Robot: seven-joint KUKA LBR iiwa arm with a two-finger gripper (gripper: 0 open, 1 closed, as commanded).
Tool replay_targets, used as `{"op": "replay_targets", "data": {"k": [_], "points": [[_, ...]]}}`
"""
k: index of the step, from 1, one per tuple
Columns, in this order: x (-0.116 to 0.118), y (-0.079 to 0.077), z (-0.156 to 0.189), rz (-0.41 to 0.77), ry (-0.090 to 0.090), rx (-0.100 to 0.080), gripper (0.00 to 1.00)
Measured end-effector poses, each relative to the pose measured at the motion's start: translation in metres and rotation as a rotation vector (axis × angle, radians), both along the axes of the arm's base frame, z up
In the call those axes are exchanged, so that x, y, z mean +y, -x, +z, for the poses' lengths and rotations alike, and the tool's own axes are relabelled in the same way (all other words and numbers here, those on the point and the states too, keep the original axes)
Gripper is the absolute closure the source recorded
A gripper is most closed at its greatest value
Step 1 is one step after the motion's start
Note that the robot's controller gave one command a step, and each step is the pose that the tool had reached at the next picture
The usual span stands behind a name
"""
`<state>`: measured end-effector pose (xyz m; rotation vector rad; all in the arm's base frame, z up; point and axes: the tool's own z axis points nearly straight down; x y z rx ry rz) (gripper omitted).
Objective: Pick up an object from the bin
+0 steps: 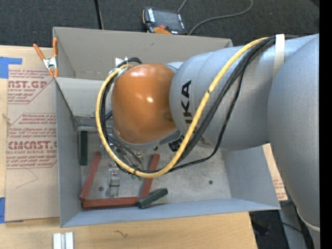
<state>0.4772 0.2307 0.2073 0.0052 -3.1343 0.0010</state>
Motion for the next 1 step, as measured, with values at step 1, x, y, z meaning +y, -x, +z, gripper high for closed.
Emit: {"op": "replay_targets", "data": {"k": [1], "points": [[-0.0299,-0.0508,-0.0455,0.261,-0.001,-0.007,0.0]]}}
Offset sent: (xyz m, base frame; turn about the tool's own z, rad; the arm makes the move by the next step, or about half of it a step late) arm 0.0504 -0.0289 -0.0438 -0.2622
